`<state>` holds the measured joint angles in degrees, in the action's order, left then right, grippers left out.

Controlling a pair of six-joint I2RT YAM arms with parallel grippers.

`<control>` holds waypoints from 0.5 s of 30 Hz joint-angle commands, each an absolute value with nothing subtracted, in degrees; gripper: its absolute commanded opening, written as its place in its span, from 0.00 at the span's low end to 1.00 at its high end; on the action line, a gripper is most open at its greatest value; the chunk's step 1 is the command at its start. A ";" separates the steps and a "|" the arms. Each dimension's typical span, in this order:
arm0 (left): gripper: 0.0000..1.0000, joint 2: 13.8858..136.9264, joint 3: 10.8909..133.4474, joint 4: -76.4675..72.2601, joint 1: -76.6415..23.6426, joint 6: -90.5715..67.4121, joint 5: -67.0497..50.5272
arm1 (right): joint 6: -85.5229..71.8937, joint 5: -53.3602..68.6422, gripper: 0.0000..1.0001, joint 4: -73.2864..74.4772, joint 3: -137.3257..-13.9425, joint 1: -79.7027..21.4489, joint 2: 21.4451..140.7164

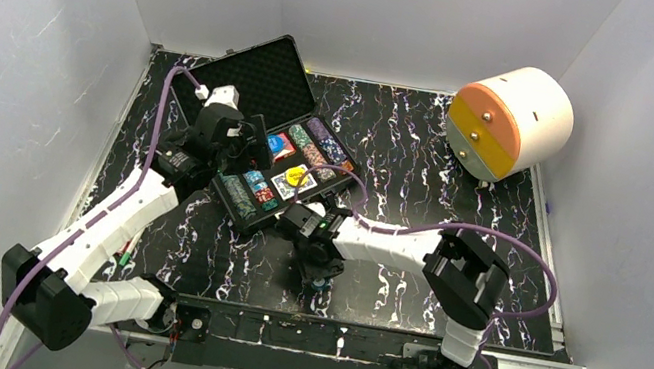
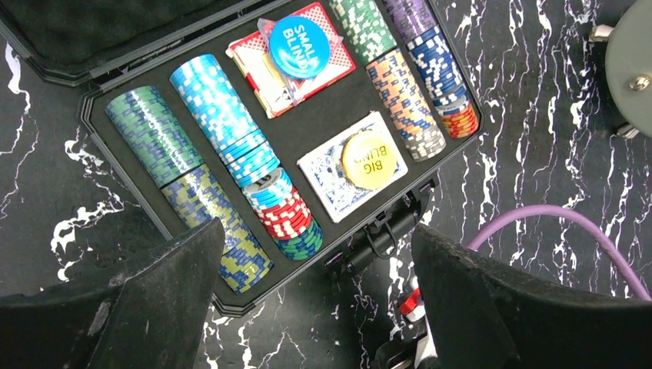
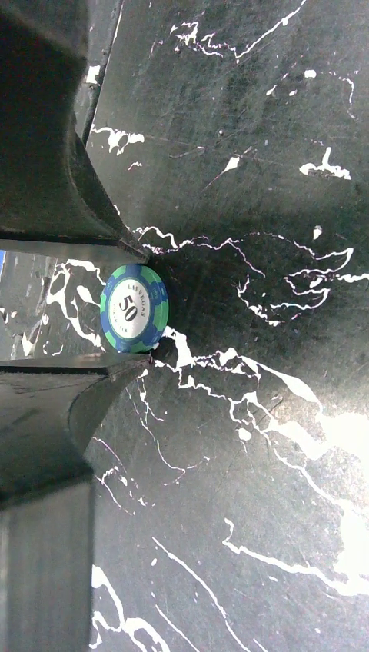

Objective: Pack up texas hold em set

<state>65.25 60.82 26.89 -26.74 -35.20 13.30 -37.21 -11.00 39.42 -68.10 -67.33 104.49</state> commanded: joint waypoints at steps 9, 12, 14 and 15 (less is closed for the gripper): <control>0.98 57.85 52.44 22.54 -26.37 -34.06 0.95 | -46.85 -17.79 0.34 34.72 -63.99 -61.77 89.31; 0.98 55.62 47.49 16.02 -26.37 -31.93 -11.13 | -51.17 -12.87 0.34 30.44 -61.25 -54.68 83.51; 0.97 55.43 45.47 11.37 -26.45 -30.85 -17.78 | -53.26 -9.84 0.34 28.25 -60.34 -51.26 81.75; 0.96 55.27 43.74 9.50 -26.50 -31.22 -20.08 | -54.63 -8.79 0.34 27.29 -59.89 -50.19 80.99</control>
<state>56.66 47.55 18.26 -26.70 -33.30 -5.61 -48.34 -13.17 33.26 -61.54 -55.29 84.86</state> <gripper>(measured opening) 0.976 0.490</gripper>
